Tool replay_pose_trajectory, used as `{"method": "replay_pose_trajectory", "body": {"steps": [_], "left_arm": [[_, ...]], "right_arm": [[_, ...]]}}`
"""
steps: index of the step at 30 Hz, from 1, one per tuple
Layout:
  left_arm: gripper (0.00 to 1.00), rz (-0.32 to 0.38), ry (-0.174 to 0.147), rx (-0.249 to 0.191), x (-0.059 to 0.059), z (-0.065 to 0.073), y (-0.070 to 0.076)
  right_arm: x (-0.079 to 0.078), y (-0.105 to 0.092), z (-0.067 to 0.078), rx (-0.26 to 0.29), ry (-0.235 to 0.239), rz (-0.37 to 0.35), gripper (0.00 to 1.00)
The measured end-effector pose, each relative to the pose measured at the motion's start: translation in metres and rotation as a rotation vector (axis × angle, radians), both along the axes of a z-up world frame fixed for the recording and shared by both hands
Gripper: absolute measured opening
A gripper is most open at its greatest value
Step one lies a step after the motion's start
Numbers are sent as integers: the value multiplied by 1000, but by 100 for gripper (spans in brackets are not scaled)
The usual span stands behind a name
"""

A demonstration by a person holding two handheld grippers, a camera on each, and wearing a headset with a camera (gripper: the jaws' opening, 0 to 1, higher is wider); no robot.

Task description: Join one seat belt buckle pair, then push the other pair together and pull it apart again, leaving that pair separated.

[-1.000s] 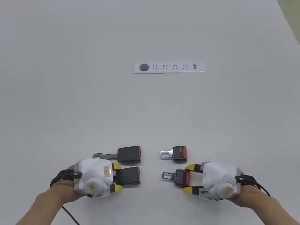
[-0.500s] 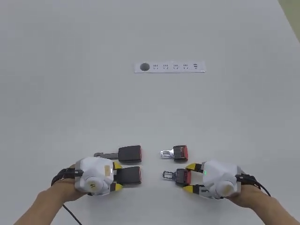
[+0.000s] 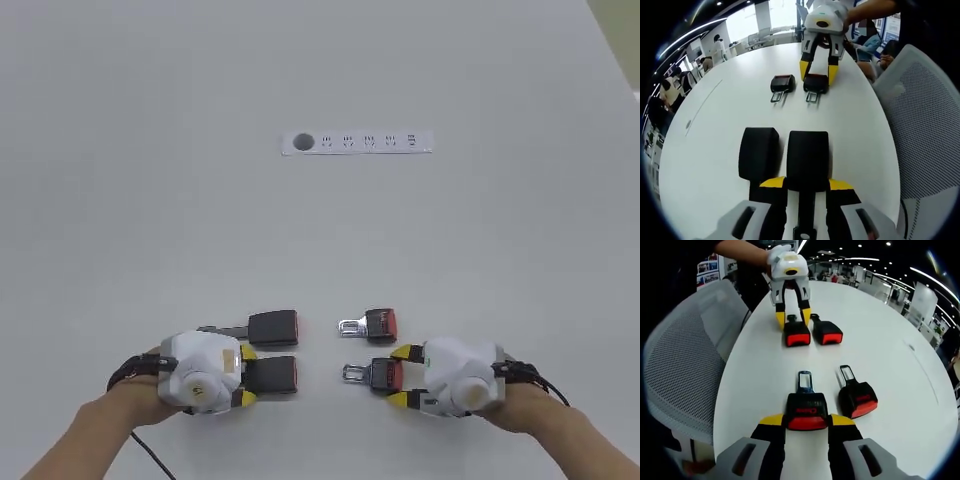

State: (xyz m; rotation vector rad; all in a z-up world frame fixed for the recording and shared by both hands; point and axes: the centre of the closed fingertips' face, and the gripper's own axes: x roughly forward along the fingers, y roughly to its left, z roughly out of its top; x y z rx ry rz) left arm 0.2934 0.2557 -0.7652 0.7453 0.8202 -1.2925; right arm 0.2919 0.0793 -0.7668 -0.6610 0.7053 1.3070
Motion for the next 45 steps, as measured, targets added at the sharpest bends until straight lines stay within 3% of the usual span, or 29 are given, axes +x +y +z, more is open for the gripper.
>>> {"method": "replay_pose_trajectory", "body": {"steps": [25, 45], "left_arm": [[30, -15, 14, 43, -3, 0, 1], [30, -14, 21, 41, -3, -1, 1]], "right_arm": [[1, 42, -1, 14, 11, 52, 29], [-3, 73, 11, 3, 2, 88, 29]]}}
